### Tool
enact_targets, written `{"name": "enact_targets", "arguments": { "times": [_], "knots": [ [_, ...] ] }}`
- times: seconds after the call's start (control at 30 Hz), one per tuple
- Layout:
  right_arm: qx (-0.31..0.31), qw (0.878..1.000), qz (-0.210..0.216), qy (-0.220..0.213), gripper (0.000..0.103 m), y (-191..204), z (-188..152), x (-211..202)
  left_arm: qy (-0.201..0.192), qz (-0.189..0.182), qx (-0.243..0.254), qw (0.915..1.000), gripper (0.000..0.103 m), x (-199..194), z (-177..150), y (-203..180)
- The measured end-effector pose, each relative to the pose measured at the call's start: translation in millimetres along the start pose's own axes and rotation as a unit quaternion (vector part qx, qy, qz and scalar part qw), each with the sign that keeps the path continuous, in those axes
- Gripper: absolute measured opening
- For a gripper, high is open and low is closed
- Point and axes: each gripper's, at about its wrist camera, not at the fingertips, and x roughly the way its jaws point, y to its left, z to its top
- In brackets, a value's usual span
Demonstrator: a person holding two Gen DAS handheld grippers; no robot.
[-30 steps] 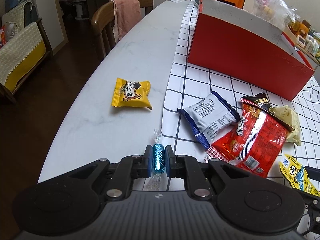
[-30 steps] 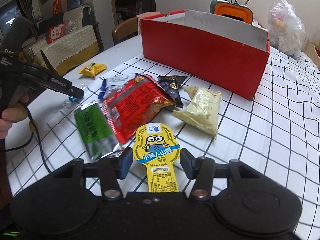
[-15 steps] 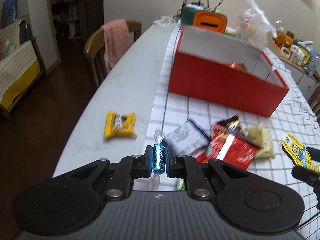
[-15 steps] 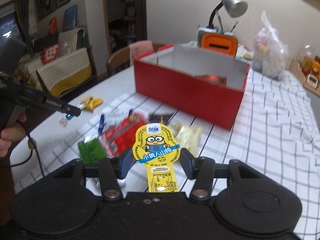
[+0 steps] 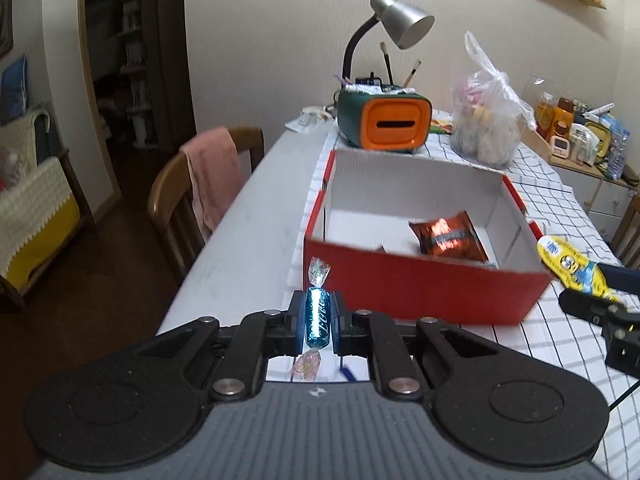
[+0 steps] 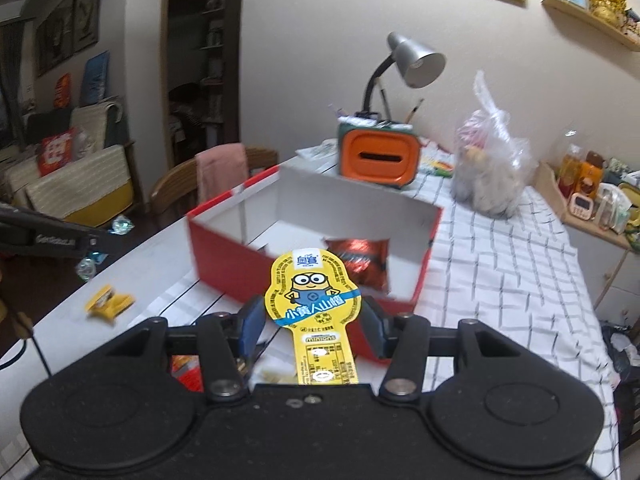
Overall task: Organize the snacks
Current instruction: 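Carry the blue candy and the Minion lollipop up over the red box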
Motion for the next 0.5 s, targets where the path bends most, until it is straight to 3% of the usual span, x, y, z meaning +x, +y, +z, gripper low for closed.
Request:
{"name": "enact_targets", "arguments": {
  "times": [0.5],
  "knots": [
    [0.009, 0.999, -0.041, -0.002, 0.051, -33.3, 43.8, 81.8, -0.036, -0.024, 0.024, 0.9988, 0.012, 66.3, 58.0, -52.1]
  ]
}}
